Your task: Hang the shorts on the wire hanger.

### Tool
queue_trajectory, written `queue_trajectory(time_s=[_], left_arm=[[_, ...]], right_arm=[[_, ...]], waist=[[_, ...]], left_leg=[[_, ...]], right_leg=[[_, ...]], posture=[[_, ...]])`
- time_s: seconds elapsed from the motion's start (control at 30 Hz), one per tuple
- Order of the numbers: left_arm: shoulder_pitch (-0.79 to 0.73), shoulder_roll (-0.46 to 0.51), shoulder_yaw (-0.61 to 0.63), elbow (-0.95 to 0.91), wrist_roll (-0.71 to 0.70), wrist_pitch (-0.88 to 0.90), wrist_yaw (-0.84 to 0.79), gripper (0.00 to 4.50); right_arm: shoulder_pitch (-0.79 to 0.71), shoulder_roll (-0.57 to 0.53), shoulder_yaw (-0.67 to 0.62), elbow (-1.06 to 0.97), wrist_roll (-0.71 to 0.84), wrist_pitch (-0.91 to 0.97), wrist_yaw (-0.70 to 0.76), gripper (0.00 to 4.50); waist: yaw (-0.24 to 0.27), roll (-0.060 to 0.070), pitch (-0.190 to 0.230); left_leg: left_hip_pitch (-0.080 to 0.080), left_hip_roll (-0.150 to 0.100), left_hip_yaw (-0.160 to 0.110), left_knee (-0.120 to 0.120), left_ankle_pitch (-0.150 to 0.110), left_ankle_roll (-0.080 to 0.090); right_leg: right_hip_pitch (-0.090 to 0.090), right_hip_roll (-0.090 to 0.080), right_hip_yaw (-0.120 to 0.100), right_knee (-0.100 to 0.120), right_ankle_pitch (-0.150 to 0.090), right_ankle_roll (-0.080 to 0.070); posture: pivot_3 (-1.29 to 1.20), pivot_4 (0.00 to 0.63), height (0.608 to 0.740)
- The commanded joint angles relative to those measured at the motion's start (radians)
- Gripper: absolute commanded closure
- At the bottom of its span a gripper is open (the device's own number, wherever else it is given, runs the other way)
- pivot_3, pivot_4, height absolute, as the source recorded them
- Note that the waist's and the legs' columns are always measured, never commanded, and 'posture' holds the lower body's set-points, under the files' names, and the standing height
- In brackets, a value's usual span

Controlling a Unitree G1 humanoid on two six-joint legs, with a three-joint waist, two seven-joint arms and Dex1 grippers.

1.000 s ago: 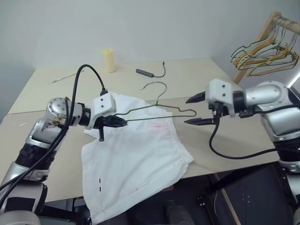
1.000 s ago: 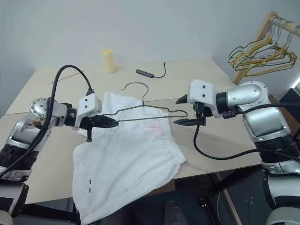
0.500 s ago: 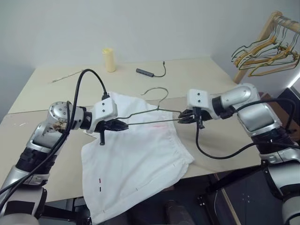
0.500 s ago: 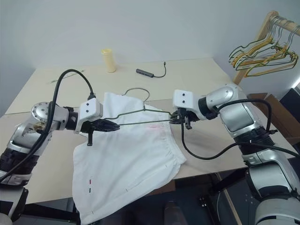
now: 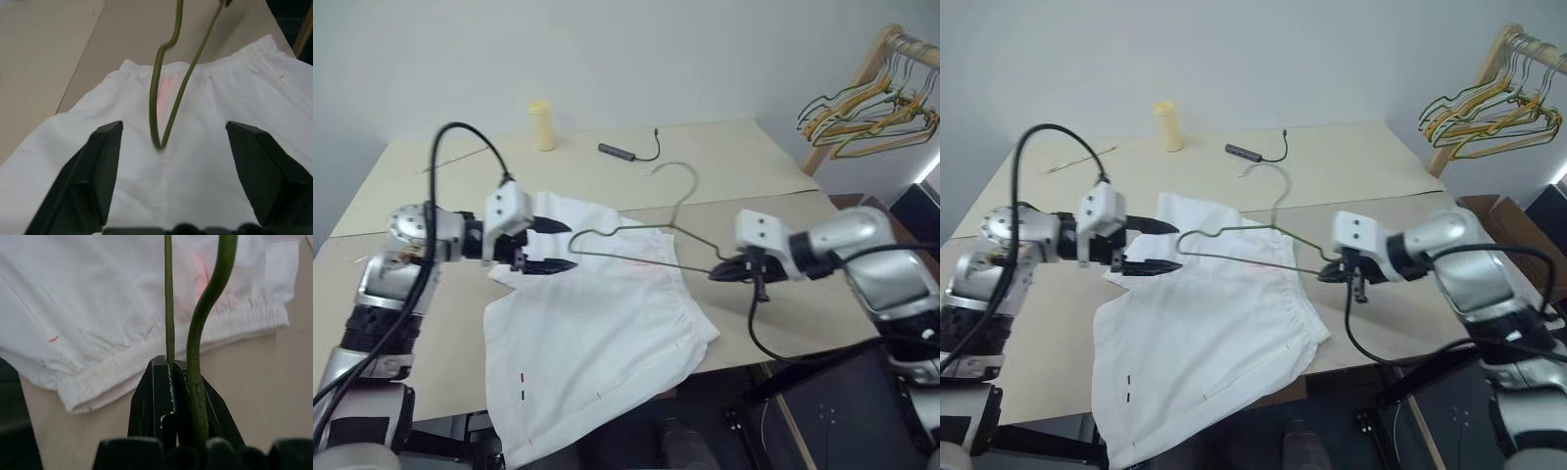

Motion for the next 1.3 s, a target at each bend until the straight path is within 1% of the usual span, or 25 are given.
queue_trajectory(time_s=[0.03,0.07,0.1,0.23,0.37,0.5,0.63,0.9,1.1,1.23,1.3], left_arm=[[0.033,0.027,0.094,-0.012,-0.062,-0.004,-0.018,0.05],[0.069,0.021,0.134,-0.047,-0.097,-0.006,-0.018,0.05],[0.105,0.030,0.160,-0.094,-0.135,0.031,-0.024,0.05],[0.203,0.069,0.203,-0.241,-0.257,0.150,-0.067,0.05],[0.283,0.063,0.229,-0.359,-0.312,0.191,-0.034,0.05],[0.339,0.060,0.248,-0.424,-0.338,0.201,-0.004,0.05],[0.361,0.063,0.257,-0.444,-0.349,0.206,0.020,0.05],[0.369,0.072,0.261,-0.449,-0.364,0.209,0.040,0.05],[0.388,0.078,0.270,-0.458,-0.371,0.206,0.050,0.05],[0.407,0.080,0.280,-0.469,-0.372,0.204,0.057,0.05],[0.412,0.079,0.284,-0.471,-0.372,0.204,0.062,0.05]], right_arm=[[0.053,-0.038,-0.103,-0.005,0.061,0.095,-0.028,4.50],[0.082,-0.049,-0.130,0.015,0.078,0.137,-0.036,4.50],[0.105,-0.058,-0.151,0.035,0.097,0.195,-0.045,4.50],[0.140,-0.070,-0.205,0.098,0.198,0.399,-0.037,4.50],[0.096,-0.079,-0.150,0.198,0.241,0.608,-0.042,4.50],[0.082,-0.089,-0.094,0.249,0.277,0.705,-0.021,4.50],[0.102,-0.074,-0.124,0.277,0.306,0.709,-0.044,4.50],[0.113,-0.109,-0.125,0.247,0.388,0.691,0.014,4.50],[0.101,-0.104,-0.134,0.280,0.399,0.669,-0.001,4.50],[0.105,-0.114,-0.113,0.264,0.403,0.647,0.016,4.50],[0.100,-0.102,-0.112,0.274,0.385,0.631,-0.012,4.50]], waist=[[-0.004,0.000,0.000],[-0.005,0.000,0.000],[-0.004,0.000,0.000],[0.000,0.000,0.000],[0.004,0.000,0.000],[0.005,0.000,0.000],[0.010,0.000,0.000],[0.027,0.000,0.000],[0.029,0.000,0.000],[0.031,0.000,0.001],[0.033,0.000,0.001]], left_leg=[[0.000,0.000,0.000,0.000,0.000,0.000],[0.001,0.000,0.000,0.000,0.000,0.000],[0.001,0.000,0.001,0.000,0.000,0.000],[0.002,0.001,0.000,0.000,0.000,0.000],[0.004,0.001,0.000,0.000,0.000,0.000],[0.005,0.000,0.000,-0.001,0.000,0.000],[0.005,0.000,0.000,-0.001,0.000,0.001],[0.005,0.000,0.001,-0.001,-0.001,0.001],[0.005,0.000,0.001,-0.002,-0.001,0.001],[0.005,0.000,0.001,-0.002,-0.001,0.001],[0.005,0.000,0.001,-0.002,-0.001,0.001]], right_leg=[[0.000,0.000,0.000,0.000,0.000,0.000],[0.001,0.000,0.000,0.000,0.000,0.000],[0.001,0.000,0.001,0.000,0.000,0.000],[0.001,0.000,0.001,0.000,0.000,0.000],[0.003,0.000,0.001,0.000,0.000,-0.001],[0.003,0.000,0.002,0.000,0.000,-0.001],[0.003,0.000,0.002,0.000,-0.001,-0.001],[0.003,0.000,0.002,0.000,-0.001,-0.001],[0.003,0.000,0.002,-0.001,-0.001,-0.001],[0.003,0.000,0.002,-0.001,-0.001,-0.001],[0.003,0.000,0.002,-0.001,-0.001,-0.001]], posture=[[-0.12,0.062,0.740],[-0.12,0.066,0.740],[-0.11,0.067,0.740],[-0.11,0.073,0.740],[-0.10,0.074,0.740],[-0.09,0.072,0.740],[-0.08,0.071,0.740],[-0.08,0.075,0.740],[-0.07,0.084,0.740],[-0.06,0.086,0.740],[-0.06,0.088,0.740]])
